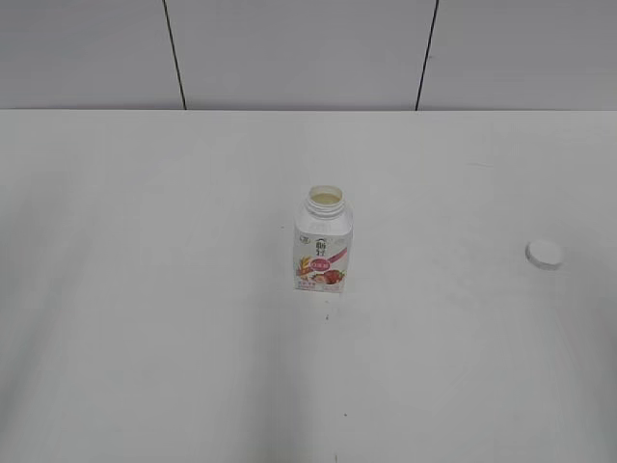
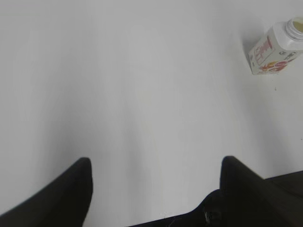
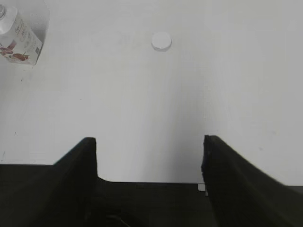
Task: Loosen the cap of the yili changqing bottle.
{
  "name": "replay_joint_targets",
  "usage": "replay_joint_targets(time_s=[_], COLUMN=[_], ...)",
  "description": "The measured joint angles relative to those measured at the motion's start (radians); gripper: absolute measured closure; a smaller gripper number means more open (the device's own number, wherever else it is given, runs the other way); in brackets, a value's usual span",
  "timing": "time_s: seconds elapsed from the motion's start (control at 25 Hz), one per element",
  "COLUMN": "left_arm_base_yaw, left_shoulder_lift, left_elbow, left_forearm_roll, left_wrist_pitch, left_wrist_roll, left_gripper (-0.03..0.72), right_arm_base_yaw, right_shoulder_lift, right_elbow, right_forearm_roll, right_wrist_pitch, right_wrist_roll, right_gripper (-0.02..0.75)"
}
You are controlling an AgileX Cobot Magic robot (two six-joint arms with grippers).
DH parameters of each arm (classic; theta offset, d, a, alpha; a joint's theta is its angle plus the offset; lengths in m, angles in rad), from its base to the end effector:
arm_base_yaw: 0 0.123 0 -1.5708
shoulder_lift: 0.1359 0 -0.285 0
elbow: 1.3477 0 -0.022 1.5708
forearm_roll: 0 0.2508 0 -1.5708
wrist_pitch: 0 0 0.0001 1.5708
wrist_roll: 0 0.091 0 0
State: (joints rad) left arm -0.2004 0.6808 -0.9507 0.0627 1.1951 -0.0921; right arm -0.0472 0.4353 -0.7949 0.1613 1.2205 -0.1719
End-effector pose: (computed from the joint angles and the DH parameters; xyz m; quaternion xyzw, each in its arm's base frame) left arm 0.0921 -0.0133 0.3715 0.0508 0.9318 -0.0212 0.3588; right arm 0.0421 0.0118 0.3426 -0.0611 0.9166 0.0377 0.3933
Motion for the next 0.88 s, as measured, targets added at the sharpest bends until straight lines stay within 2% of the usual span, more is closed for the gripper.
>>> replay_joint_targets(time_s=[0.24, 0.52, 0.68, 0.88], left_arm_base_yaw=[0.0, 0.0, 0.0, 0.0], left_shoulder_lift=[-0.319, -0.643, -0.688, -0.688], left_elbow=[0.193, 0.322, 0.356, 0.424], left_forearm_roll=[-0.01, -0.031, -0.042, -0.054], left_wrist_pitch=[-0.014, -0.014, -0.016, -0.117], left_wrist_roll=[0.0, 0.0, 0.004, 0.031], left_gripper=[0.179, 0.179, 0.179, 0.179], right_arm_base_yaw=[0.0, 0.0, 0.0, 0.0], right_shoulder_lift=[-0.142, -0.306, -0.398, -0.443], right_elbow=[0.097, 0.214, 0.236, 0.25], right_forearm_roll=[-0.017, -0.032, -0.034, -0.036], right_wrist_pitch=[0.0, 0.002, 0.002, -0.043], right_wrist_roll=[0.0, -0.001, -0.001, -0.035], right_gripper=[0.192, 0.192, 0.192, 0.192])
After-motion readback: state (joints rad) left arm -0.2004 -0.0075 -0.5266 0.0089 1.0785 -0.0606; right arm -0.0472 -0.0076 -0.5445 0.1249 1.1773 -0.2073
